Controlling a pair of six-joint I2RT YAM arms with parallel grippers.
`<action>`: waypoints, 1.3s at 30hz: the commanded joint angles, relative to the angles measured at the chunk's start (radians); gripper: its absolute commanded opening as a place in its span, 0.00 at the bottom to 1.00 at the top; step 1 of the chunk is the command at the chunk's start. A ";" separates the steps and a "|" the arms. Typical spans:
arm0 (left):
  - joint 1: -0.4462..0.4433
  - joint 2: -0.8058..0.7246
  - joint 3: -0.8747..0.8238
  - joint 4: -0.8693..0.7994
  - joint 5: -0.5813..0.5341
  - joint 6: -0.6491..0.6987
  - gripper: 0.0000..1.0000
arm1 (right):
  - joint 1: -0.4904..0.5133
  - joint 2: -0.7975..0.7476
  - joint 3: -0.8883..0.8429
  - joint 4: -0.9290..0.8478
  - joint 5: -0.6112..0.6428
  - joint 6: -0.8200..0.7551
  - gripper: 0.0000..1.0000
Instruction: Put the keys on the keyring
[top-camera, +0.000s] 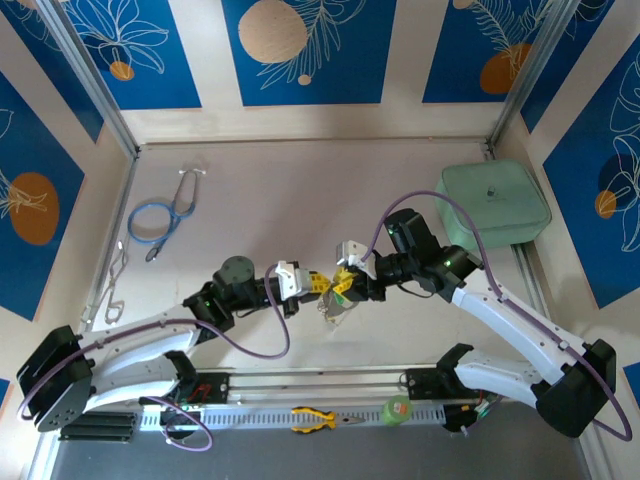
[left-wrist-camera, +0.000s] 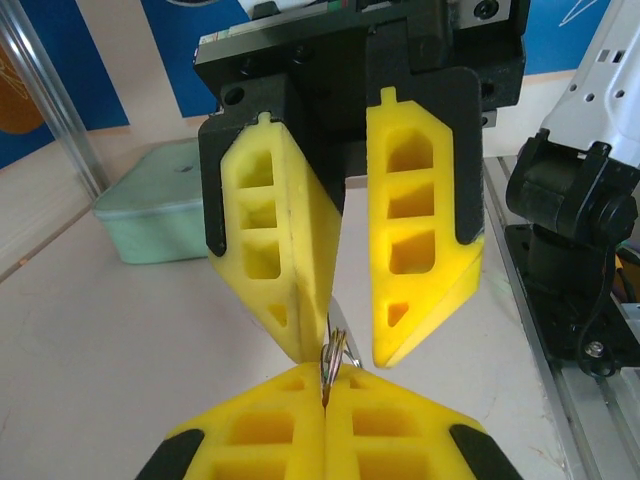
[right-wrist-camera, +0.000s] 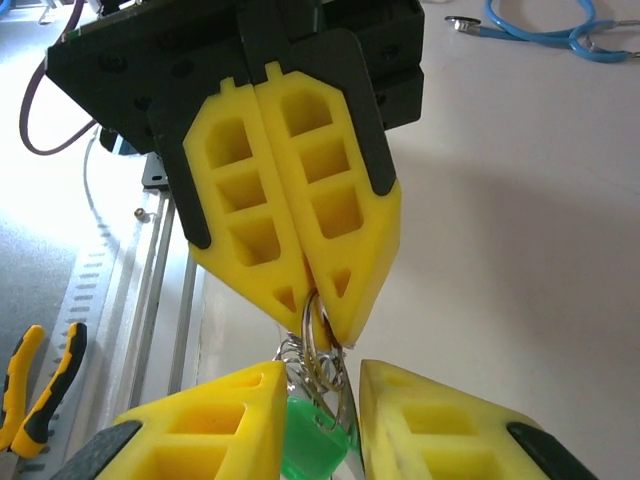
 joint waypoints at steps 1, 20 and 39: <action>0.000 0.005 -0.001 0.085 0.035 -0.031 0.00 | -0.006 -0.016 -0.016 0.037 -0.026 0.020 0.23; 0.001 -0.088 0.040 -0.201 -0.019 0.073 0.28 | 0.005 0.010 0.049 -0.098 0.040 -0.129 0.00; 0.010 -0.001 0.168 -0.403 0.054 0.238 0.23 | 0.107 0.126 0.180 -0.219 0.100 -0.348 0.00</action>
